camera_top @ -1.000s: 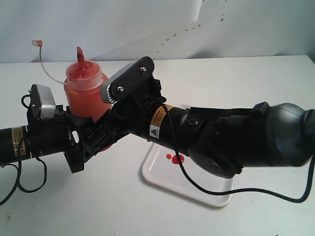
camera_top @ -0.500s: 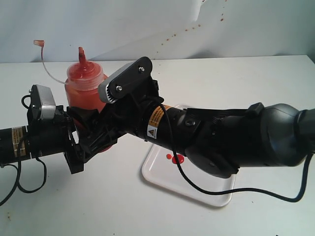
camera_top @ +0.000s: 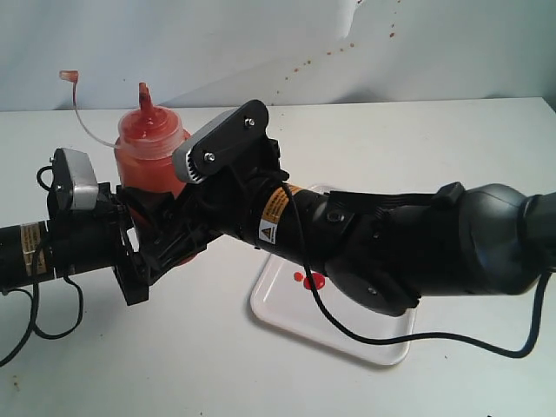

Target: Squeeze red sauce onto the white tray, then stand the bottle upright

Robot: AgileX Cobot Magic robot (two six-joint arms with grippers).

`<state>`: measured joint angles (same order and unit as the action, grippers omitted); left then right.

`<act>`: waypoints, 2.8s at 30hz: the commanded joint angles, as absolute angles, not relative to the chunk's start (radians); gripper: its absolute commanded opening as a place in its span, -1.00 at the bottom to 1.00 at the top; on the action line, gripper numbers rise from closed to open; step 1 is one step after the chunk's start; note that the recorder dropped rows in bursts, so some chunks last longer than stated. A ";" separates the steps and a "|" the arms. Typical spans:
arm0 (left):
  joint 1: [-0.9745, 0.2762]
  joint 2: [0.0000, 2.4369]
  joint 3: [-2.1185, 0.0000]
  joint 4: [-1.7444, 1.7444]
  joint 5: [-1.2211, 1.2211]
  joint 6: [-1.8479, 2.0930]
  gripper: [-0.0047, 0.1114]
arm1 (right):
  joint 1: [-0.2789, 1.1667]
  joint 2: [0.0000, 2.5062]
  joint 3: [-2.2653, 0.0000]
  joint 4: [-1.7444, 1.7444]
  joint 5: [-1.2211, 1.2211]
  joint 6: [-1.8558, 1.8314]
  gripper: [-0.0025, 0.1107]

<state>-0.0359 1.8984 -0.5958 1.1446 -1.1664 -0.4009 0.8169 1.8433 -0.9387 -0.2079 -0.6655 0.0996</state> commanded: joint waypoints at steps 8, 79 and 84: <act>-0.035 1.886 -0.594 0.997 -1.145 -0.384 -0.90 | 0.816 1.948 -1.040 -0.164 -0.669 0.049 -0.96; -0.035 2.270 -0.738 0.715 -1.154 -0.226 -0.91 | 0.790 2.136 -1.130 -0.048 -0.699 0.031 -0.96; -0.035 2.270 -0.738 0.741 -1.154 -0.226 -0.80 | 0.790 2.136 -1.130 -0.048 -0.682 0.031 -0.96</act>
